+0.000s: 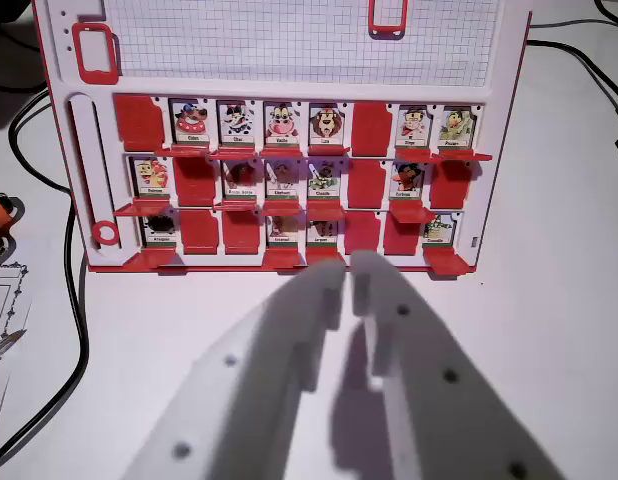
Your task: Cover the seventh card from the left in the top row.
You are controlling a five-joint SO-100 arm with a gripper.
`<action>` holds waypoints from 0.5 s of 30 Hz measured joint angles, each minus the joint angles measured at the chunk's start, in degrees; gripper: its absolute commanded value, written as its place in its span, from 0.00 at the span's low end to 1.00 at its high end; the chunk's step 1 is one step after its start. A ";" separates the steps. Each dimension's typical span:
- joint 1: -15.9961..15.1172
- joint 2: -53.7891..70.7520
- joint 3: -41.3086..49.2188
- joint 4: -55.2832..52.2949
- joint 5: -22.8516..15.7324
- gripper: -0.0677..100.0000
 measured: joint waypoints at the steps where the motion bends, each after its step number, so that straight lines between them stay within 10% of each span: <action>1: 0.00 0.00 0.00 0.00 0.00 0.00; 15: 0.62 -0.26 -1.76 0.88 0.35 0.00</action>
